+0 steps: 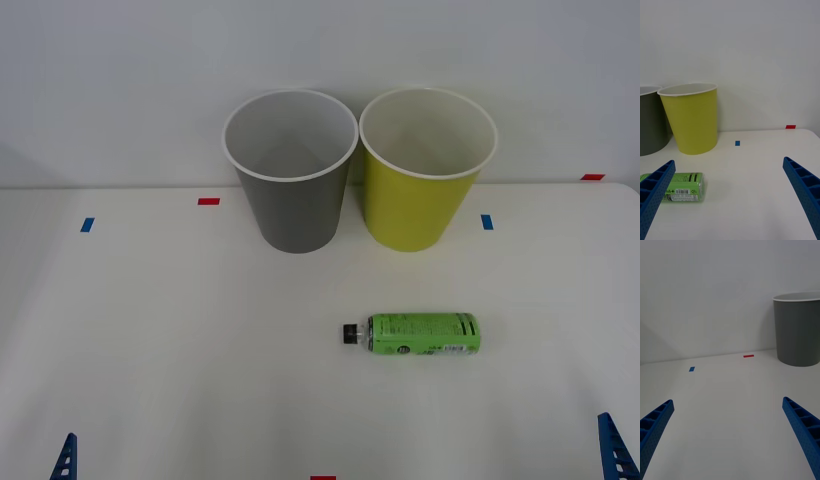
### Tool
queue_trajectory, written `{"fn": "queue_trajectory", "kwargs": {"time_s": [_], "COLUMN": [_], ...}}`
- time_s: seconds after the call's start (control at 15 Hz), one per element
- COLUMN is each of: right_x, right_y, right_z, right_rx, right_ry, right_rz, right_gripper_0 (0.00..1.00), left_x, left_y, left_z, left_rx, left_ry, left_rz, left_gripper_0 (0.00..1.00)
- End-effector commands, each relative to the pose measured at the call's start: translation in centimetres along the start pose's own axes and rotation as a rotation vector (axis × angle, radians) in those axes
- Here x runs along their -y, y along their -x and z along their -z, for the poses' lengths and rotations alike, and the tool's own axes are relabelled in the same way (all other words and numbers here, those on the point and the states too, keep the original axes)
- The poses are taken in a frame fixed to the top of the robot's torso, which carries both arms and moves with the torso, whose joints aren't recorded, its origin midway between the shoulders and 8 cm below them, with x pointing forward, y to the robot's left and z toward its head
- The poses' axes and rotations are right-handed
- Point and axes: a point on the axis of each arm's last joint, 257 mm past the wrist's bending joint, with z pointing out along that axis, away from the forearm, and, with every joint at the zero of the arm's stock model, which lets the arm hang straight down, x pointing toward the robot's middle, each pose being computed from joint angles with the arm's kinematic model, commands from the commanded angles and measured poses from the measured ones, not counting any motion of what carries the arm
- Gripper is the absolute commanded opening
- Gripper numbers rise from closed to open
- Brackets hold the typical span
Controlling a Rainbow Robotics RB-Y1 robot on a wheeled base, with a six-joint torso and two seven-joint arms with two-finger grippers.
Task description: Put cans in the gray bin and PET bottles in the light green bin.
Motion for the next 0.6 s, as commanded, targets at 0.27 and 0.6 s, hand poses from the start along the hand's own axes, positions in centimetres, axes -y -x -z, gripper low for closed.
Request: {"fn": "queue_trajectory", "kwargs": {"time_s": [0.27,0.6], "right_x": [0.0,0.0], "right_y": [0.0,0.0], "right_z": [0.0,0.0], "right_rx": [0.0,0.0], "right_ry": [0.0,0.0], "right_rz": [0.0,0.0], "right_gripper_0": [1.0,1.0], "left_x": [0.0,0.0], "left_y": [0.0,0.0], "left_z": [0.0,0.0], "left_rx": [0.0,0.0], "left_ry": [0.0,0.0], "left_rz": [0.0,0.0], "left_gripper_0": [1.0,1.0]}}
